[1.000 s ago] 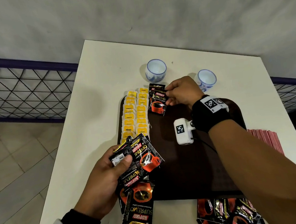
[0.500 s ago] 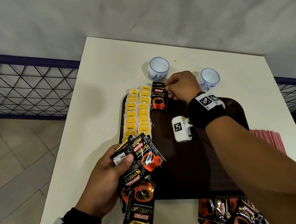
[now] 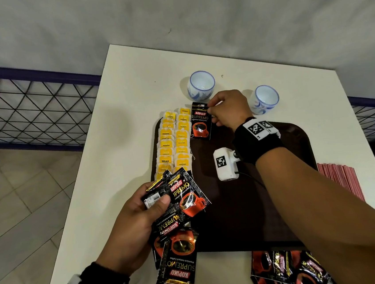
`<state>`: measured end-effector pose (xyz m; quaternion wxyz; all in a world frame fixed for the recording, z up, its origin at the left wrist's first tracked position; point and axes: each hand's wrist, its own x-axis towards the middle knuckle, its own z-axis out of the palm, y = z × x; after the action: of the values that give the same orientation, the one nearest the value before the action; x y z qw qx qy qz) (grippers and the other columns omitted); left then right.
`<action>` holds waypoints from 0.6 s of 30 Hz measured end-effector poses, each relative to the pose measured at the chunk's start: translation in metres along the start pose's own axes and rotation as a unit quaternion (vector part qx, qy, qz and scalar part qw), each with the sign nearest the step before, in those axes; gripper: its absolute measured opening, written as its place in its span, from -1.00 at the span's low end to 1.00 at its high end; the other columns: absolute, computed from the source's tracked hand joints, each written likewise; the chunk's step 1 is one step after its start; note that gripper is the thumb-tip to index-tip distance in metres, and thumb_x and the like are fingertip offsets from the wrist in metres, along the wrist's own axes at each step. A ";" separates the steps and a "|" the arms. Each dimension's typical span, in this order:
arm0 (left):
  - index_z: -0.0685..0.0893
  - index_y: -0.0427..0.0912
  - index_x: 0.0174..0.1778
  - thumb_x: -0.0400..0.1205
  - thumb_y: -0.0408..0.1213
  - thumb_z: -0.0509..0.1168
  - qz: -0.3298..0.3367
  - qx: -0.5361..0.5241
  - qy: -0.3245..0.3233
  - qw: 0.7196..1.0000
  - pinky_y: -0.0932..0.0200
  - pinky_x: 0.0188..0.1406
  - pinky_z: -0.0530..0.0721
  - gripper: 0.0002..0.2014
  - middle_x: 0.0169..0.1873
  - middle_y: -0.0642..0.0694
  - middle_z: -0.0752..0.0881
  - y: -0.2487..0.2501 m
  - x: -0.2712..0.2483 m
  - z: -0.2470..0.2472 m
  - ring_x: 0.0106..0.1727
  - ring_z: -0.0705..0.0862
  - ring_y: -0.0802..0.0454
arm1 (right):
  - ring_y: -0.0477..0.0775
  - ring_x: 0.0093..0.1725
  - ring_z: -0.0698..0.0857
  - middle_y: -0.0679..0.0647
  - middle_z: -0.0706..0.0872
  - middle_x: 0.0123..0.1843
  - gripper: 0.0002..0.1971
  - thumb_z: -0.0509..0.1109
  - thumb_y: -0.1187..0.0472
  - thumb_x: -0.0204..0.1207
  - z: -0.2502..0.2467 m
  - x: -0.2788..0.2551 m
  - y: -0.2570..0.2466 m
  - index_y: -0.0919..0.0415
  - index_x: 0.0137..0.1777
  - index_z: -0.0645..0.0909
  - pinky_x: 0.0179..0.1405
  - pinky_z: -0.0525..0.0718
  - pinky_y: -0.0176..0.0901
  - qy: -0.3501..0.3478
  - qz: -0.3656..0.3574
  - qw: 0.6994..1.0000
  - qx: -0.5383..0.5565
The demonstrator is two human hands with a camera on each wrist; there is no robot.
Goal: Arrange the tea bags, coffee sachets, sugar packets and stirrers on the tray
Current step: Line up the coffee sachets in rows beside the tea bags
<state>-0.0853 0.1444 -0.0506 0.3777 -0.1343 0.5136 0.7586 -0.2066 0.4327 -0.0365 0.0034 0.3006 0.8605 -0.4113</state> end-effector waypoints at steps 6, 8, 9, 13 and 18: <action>0.68 -0.21 0.33 0.61 -0.42 0.34 0.001 0.002 0.001 1.000 -0.16 0.08 0.75 -0.65 0.17 -0.34 0.81 0.000 0.000 0.000 0.08 0.81 -0.29 | 0.22 -0.32 0.81 0.19 0.74 -0.38 -0.81 0.47 0.41 0.48 0.002 -0.001 -0.002 0.12 -0.25 0.63 -0.31 0.82 0.04 0.004 0.000 1.000 0.002; 0.67 -0.22 0.33 0.61 -0.43 0.34 0.001 -0.001 0.002 1.000 -0.18 0.12 0.75 -0.65 0.17 -0.35 0.81 0.000 0.000 0.000 0.10 0.80 -0.32 | 0.28 -0.27 0.84 0.21 0.75 -0.35 -0.81 0.46 0.42 0.47 0.002 -0.001 -0.002 0.12 -0.26 0.62 -0.26 0.85 0.12 0.007 0.002 1.000 0.007; 0.67 -0.22 0.33 0.62 -0.43 0.33 0.000 -0.002 0.003 1.000 -0.19 0.14 0.75 -0.66 0.17 -0.35 0.81 0.001 0.001 0.000 0.12 0.80 -0.34 | 0.29 -0.26 0.84 0.22 0.76 -0.34 -0.81 0.47 0.41 0.47 0.002 -0.001 -0.001 0.13 -0.25 0.62 -0.25 0.86 0.15 0.009 0.004 1.000 0.010; 0.68 -0.20 0.33 0.59 -0.40 0.35 0.001 0.002 0.000 1.000 -0.17 0.10 0.76 -0.64 0.17 -0.34 0.81 0.002 0.001 0.000 0.13 0.81 -0.34 | 0.28 -0.27 0.85 0.23 0.78 -0.32 -0.87 0.48 0.40 0.48 0.001 -0.001 0.001 0.18 -0.18 0.62 -0.28 0.86 0.11 0.013 0.013 1.000 0.024; 0.67 -0.20 0.33 0.57 -0.37 0.37 0.008 0.014 0.000 1.000 -0.11 -0.02 0.78 -0.63 0.14 -0.32 0.83 0.005 0.003 0.001 0.05 0.83 -0.27 | 0.20 -0.30 0.84 0.16 0.80 -0.28 -0.92 0.50 0.26 0.46 -0.005 -0.012 0.004 0.13 -0.17 0.64 -0.29 0.85 0.13 0.044 -0.001 0.999 0.009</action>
<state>-0.0907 0.1453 -0.0489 0.3732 -0.1251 0.5251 0.7546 -0.1934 0.4321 -0.0324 -0.0380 0.3175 0.8565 -0.4052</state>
